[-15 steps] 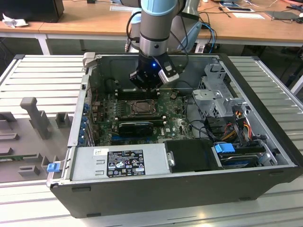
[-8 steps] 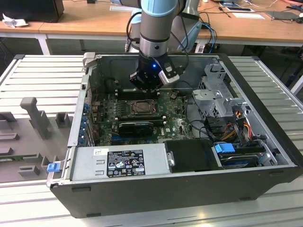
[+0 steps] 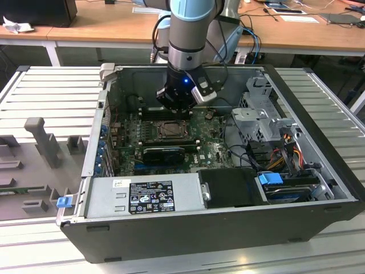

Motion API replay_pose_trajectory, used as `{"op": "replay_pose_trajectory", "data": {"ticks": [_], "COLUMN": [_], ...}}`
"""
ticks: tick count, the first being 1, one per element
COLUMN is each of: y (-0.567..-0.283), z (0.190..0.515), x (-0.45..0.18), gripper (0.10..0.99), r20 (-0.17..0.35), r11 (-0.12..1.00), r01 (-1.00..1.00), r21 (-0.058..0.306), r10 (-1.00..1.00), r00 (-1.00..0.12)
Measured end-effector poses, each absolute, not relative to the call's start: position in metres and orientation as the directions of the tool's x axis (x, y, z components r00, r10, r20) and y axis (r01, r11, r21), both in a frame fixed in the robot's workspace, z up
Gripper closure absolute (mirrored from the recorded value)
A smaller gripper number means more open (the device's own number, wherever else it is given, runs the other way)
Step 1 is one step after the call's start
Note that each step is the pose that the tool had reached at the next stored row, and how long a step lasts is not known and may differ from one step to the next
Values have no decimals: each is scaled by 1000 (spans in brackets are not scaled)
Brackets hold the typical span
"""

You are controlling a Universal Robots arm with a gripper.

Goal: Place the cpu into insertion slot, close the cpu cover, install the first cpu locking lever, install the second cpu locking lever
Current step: 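Install the second cpu locking lever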

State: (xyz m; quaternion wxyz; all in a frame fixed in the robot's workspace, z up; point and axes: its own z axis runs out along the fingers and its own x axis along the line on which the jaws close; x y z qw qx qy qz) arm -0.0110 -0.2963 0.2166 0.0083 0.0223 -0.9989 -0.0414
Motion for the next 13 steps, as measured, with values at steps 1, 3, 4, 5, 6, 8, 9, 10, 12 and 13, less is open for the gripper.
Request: {"op": "replay_pose_trajectory", "data": {"ticks": [1,3,4,5,6,8,9,10,12,13], "y": [-296,-296,-296,-296,-297,-299,-300,-302,-305,-306], "z": [218,221,223,225,227,227,227,227,227,227], "x": [-11,-11,-11,-11,-11,-11,-11,-11,-11,-11], "gripper": [980,980,980,980,980,980,980,980,980,980], "r20": [15,15,15,15,15,15,15,15,15,15], "r11": [996,996,996,996,996,996,996,996,996,996], "r01": [-44,-44,-44,-44,-44,-44,-44,-44,-44,-44], "r21": [84,84,84,84,84,84,84,84,84,84], "r10": [-45,-45,-45,-45,-45,-45,-45,-45,-45,-45], "r00": [-999,-999,-999,-999,-999,-999,-999,-999,-999,-999]}}
